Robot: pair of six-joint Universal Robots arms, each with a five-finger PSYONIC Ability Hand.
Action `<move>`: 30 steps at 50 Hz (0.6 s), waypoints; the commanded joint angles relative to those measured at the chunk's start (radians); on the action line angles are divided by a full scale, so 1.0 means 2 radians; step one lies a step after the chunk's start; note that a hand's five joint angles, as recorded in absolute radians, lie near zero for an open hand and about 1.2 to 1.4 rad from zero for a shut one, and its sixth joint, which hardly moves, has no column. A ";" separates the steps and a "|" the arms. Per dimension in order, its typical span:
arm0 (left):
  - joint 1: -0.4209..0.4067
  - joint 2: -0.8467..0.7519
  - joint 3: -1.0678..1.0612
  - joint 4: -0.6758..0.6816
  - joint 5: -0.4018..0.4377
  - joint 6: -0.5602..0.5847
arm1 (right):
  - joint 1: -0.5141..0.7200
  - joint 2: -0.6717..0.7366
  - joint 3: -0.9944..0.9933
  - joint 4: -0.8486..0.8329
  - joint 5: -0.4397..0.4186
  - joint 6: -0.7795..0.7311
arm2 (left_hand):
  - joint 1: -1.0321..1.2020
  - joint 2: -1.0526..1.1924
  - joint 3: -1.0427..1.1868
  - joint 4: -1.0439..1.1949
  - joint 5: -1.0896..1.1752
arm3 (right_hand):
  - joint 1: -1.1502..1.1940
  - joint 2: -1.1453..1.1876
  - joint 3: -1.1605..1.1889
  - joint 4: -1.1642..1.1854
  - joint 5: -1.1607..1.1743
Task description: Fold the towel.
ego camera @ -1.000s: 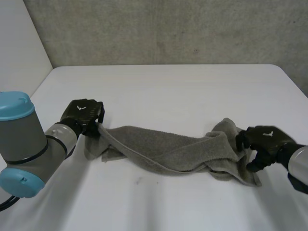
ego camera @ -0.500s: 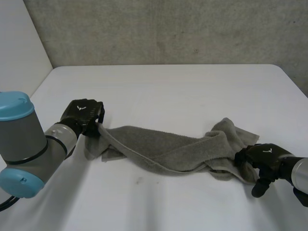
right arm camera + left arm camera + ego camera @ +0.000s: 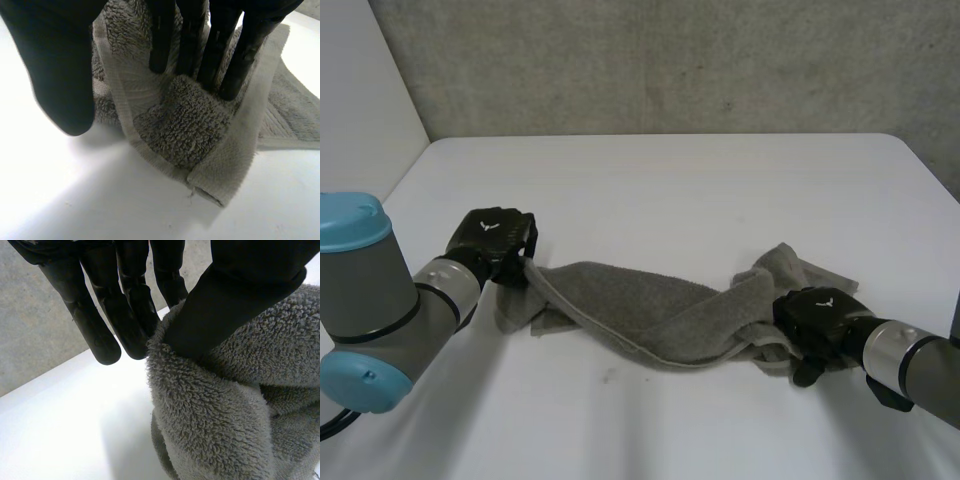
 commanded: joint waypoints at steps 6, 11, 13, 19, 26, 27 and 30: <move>0.002 0.000 0.021 0.001 0.001 0.006 | 0.008 -0.002 -0.085 -0.008 0.027 -0.004 | 0.117 0.090 0.090 0.089 0.099 | 0.483 0.443 0.443 0.443 0.447; -0.001 -0.015 0.089 -0.002 -0.001 0.011 | 0.026 0.008 -0.240 0.002 0.049 -0.013 | 0.117 0.090 0.090 0.089 0.099 | 0.483 0.443 0.443 0.443 0.447; -0.001 -0.026 0.124 -0.003 -0.001 0.017 | 0.029 0.017 -0.285 0.005 0.054 -0.028 | 0.117 0.090 0.090 0.089 0.099 | 0.483 0.443 0.443 0.443 0.447; -0.005 -0.073 0.357 -0.011 -0.013 0.046 | 0.049 0.071 -0.479 -0.013 0.066 -0.121 | 0.117 0.090 0.090 0.089 0.099 | 0.483 0.443 0.443 0.443 0.447; -0.008 -0.121 0.590 -0.019 -0.057 0.043 | 0.064 0.075 -0.534 -0.119 0.076 -0.155 | 0.117 0.090 0.090 0.089 0.099 | 0.483 0.443 0.443 0.443 0.447; -0.008 -0.121 0.590 -0.019 -0.058 0.043 | 0.064 0.068 -0.522 -0.142 0.076 -0.154 | 0.117 0.090 0.090 0.089 0.099 | 0.483 0.443 0.443 0.443 0.447; -0.013 -0.117 0.578 -0.020 -0.068 0.033 | 0.066 0.055 -0.474 -0.147 0.073 -0.154 | 0.117 0.090 0.090 0.089 0.099 | 0.483 0.443 0.443 0.443 0.447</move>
